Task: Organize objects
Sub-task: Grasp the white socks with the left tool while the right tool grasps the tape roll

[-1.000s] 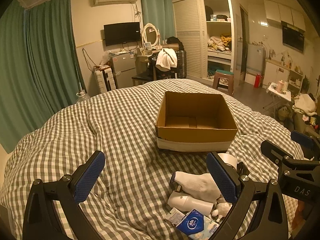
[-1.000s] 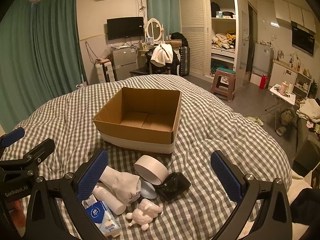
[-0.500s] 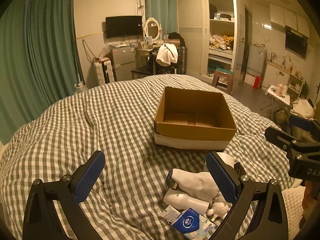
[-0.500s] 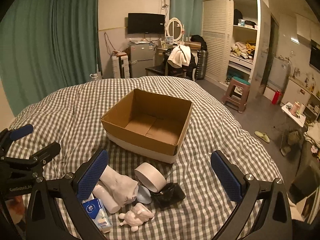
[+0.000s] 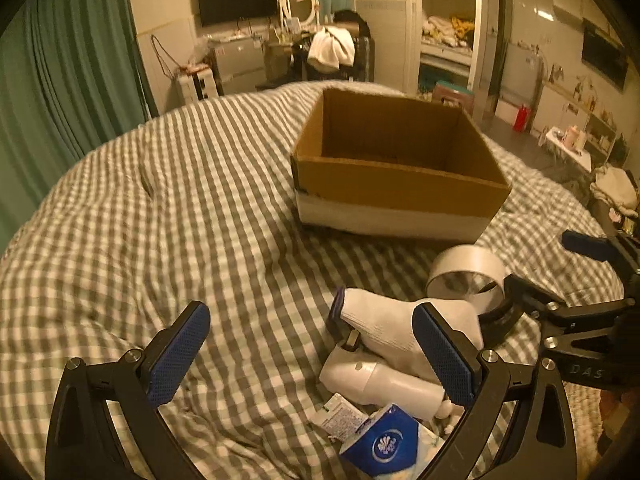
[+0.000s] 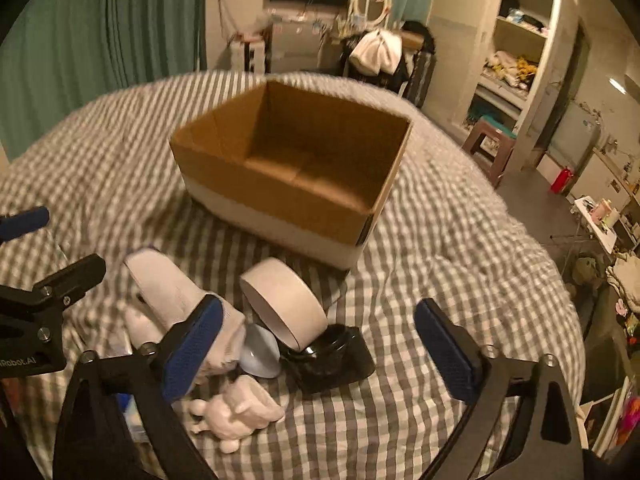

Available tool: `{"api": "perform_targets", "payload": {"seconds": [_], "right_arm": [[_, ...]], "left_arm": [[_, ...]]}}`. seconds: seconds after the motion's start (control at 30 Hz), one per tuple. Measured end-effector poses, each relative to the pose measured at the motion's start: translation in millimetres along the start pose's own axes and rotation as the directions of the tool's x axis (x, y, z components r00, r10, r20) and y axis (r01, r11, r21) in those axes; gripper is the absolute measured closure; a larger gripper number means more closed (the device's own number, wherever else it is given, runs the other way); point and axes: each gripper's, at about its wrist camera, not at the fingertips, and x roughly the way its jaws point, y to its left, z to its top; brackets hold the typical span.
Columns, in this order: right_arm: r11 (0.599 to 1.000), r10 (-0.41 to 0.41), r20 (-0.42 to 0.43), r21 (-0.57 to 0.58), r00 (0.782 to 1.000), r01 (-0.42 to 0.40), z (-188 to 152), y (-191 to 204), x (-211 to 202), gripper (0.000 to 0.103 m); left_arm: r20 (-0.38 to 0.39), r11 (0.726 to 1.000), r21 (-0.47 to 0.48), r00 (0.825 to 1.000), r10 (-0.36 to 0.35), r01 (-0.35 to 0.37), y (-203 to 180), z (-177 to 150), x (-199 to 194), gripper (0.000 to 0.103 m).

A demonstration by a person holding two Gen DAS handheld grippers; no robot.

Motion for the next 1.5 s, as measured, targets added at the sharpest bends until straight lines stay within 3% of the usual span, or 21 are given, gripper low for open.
{"api": "perform_targets", "payload": {"seconds": [0.1,0.17,0.23,0.33,0.4,0.5,0.63,0.7,0.77,0.93,1.0,1.13,1.3,1.5], "right_arm": [[0.997,0.065,-0.077,-0.026,0.995,-0.067,-1.3,-0.1,29.8,0.026],[0.996,0.074,-0.114,-0.037,0.991,-0.079,-1.0,-1.2,47.8,0.030],[0.994,0.092,-0.130,-0.044,0.987,-0.098,0.0,-0.2,58.4,0.033],[0.990,0.122,-0.144,-0.047,0.982,-0.130,1.6,1.1,73.7,0.049],[0.991,0.121,-0.150,-0.046,0.981,-0.130,-1.3,-0.2,79.6,0.069],[0.994,0.083,-0.135,-0.052,0.987,-0.091,-4.9,-6.3,82.9,0.077],[0.996,0.063,-0.108,-0.055,0.992,-0.069,-2.7,-15.0,78.0,0.081],[0.996,0.061,-0.094,-0.057,0.994,-0.066,-0.7,-17.2,73.9,0.081],[0.996,0.061,-0.089,-0.059,0.994,-0.067,2.7,-13.8,78.2,0.081],[0.996,0.059,-0.085,-0.062,0.995,-0.065,3.2,-11.7,79.6,0.081],[0.996,0.061,-0.079,-0.059,0.995,-0.066,2.9,-13.7,77.8,0.081],[0.996,0.067,-0.060,-0.054,0.996,-0.070,5.2,-15.0,71.0,0.081],[0.996,0.072,-0.038,-0.054,0.997,-0.074,8.2,-13.6,60.7,0.081],[0.996,0.071,0.013,-0.059,0.997,-0.070,19.6,-14.0,40.2,0.082]], "left_arm": [[-0.018,1.000,0.019,1.000,-0.007,0.008,-7.4,-1.6,14.3,0.000],[-0.017,0.999,0.041,1.000,-0.013,0.014,-12.9,-2.7,21.4,0.000],[-0.023,0.998,0.059,0.999,-0.022,0.024,-17.5,-2.3,27.7,0.000],[-0.049,0.996,0.068,0.998,-0.047,0.051,-22.5,0.5,43.3,0.000],[-0.067,0.996,0.068,0.996,-0.055,0.059,-25.2,3.4,51.5,0.000],[-0.103,0.994,0.074,0.992,-0.067,0.075,-29.9,5.4,70.3,0.000],[-0.131,0.991,0.050,0.985,-0.115,0.123,-30.3,5.9,83.4,0.005],[-0.136,0.986,0.045,0.979,-0.150,0.158,-30.9,6.4,84.8,0.032],[-0.159,0.977,0.049,0.968,-0.195,0.205,-33.5,5.7,86.7,0.050],[-0.130,0.976,0.103,0.975,-0.179,0.193,-38.7,6.7,75.1,0.075],[-0.124,0.979,0.089,0.977,-0.174,0.186,-33.7,9.6,73.2,0.093],[-0.131,0.973,0.035,0.966,-0.221,0.227,-17.5,22.0,67.1,0.095],[-0.129,0.978,0.054,0.972,-0.195,0.204,-16.8,26.0,59.5,0.096],[-0.071,0.982,0.078,0.983,-0.169,0.174,-16.7,44.6,31.2,0.096]]}}
